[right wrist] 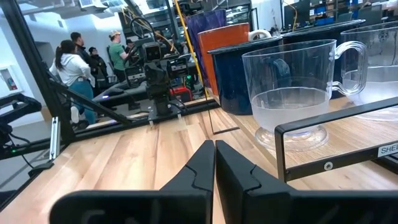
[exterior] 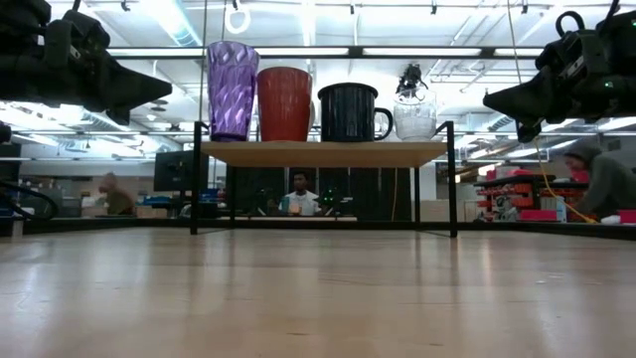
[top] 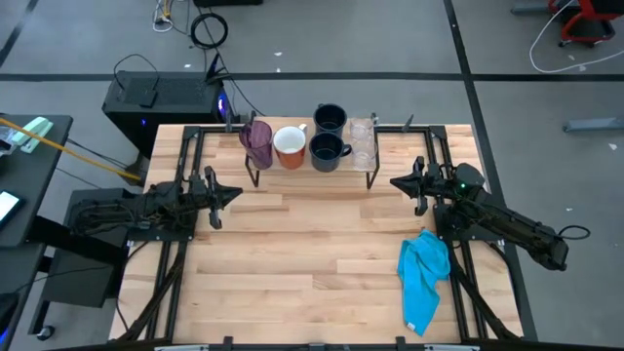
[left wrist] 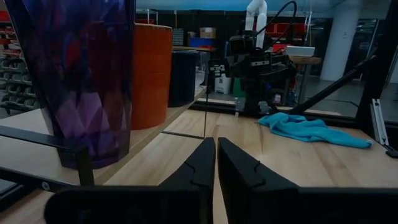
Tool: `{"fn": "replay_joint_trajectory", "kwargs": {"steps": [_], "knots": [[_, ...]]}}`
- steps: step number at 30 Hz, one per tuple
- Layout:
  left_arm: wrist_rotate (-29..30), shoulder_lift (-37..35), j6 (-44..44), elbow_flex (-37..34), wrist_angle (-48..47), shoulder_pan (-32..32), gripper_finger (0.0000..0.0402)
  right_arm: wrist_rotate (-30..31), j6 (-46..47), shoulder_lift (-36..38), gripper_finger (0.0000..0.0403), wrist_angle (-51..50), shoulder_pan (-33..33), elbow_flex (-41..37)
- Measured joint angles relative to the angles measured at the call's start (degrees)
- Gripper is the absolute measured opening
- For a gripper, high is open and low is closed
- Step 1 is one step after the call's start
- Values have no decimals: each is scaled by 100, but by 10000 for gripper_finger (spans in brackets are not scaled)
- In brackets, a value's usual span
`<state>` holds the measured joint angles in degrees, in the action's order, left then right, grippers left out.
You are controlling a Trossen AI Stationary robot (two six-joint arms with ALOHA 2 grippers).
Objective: Stack small to large cups/mugs on shelf
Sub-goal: Return to Home Position
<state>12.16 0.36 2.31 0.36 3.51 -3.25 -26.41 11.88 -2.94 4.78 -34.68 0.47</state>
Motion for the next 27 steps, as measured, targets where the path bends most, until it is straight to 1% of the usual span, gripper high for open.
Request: {"fn": "replay_joint_trajectory", "kwargs": {"steps": [9, 19, 27], "knots": [[0, 0, 0, 0, 4, 0, 36, 0, 0, 0, 18, 0, 0, 0], [0, 0, 0, 0, 6, 0, 23, 1, 0, -2, 18, 0, 0, 0], [0, 0, -1, 0, 6, 0, 36, 0, 0, -1, 18, 0, 0, 0]]}}
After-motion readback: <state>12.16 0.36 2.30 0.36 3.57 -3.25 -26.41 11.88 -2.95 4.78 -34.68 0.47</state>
